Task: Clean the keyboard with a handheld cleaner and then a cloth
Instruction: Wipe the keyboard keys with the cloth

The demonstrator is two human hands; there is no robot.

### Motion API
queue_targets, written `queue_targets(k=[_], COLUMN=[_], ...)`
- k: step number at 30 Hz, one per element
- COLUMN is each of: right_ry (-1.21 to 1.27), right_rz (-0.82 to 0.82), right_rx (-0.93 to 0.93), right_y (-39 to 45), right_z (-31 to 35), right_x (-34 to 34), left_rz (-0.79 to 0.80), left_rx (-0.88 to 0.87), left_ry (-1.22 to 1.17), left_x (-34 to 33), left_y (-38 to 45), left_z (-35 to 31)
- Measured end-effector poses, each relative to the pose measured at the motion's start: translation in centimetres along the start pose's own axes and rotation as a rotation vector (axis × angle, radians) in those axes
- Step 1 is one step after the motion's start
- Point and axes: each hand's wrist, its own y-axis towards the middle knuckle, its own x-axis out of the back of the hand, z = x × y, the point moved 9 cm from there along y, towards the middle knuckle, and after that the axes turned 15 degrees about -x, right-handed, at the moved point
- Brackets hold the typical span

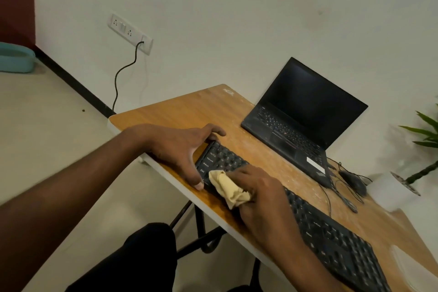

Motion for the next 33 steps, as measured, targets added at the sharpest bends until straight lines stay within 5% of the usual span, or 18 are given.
queue_targets(k=[12,22,33], right_ry=[-0.137,-0.032,-0.143], right_rz=[-0.151,0.074,-0.119], right_rx=[-0.178,-0.063,-0.259], right_y=[7.2,-1.4,5.5], right_z=[-5.9,-2.9,-8.1], right_x=[0.6,0.6,1.8], left_rz=[0.026,0.008,0.033], left_rx=[0.019,-0.004,0.011], left_ry=[0.010,-0.018,0.012], left_x=[0.0,-0.1,-0.1], left_y=[0.1,0.0,0.1], left_z=[0.3,0.7,0.3])
